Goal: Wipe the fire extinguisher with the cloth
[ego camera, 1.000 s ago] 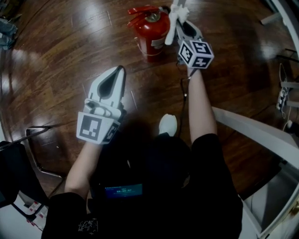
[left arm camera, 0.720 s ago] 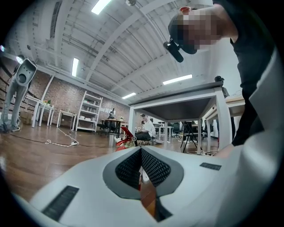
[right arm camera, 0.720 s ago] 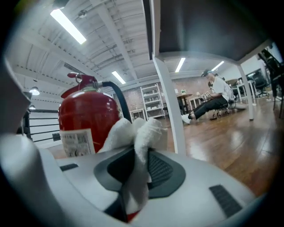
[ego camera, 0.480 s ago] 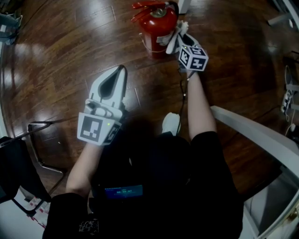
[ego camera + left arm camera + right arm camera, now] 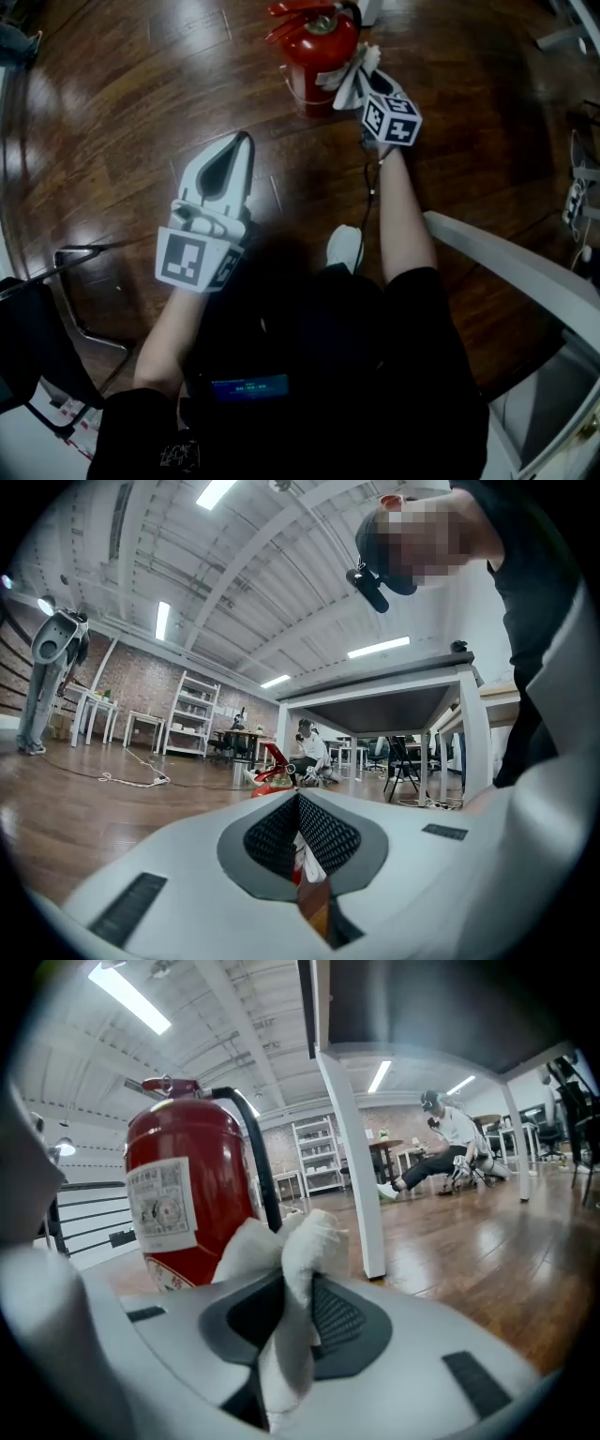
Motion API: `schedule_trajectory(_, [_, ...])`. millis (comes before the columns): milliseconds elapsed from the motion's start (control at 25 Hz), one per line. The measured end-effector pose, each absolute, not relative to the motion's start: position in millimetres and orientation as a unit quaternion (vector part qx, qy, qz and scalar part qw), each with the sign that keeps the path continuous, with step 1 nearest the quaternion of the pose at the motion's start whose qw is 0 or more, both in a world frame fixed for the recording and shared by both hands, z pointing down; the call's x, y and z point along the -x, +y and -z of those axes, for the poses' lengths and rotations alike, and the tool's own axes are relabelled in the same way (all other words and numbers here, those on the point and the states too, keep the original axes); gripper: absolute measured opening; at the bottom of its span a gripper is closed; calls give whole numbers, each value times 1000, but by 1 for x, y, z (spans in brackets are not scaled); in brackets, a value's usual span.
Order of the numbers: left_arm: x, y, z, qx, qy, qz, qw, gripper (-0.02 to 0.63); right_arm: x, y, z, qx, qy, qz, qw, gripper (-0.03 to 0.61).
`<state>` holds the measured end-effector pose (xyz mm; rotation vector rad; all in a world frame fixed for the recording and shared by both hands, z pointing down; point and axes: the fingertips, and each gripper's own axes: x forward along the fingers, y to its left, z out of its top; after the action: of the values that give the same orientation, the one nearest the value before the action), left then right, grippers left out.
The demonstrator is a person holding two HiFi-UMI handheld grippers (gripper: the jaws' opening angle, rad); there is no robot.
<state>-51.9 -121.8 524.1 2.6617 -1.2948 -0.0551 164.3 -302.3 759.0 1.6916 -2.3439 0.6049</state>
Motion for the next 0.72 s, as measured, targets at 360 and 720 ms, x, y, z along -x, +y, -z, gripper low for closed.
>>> schedule_trajectory(360, [61,-116,-522,-900,-427,26,84,2,-191,-272,-638,-582,-804,-119,-17,96])
schedule_trajectory(720, [57,-108,-520,-901,-423,22,90,2,-154,-238,-505,-527,-843,-25,-107,97])
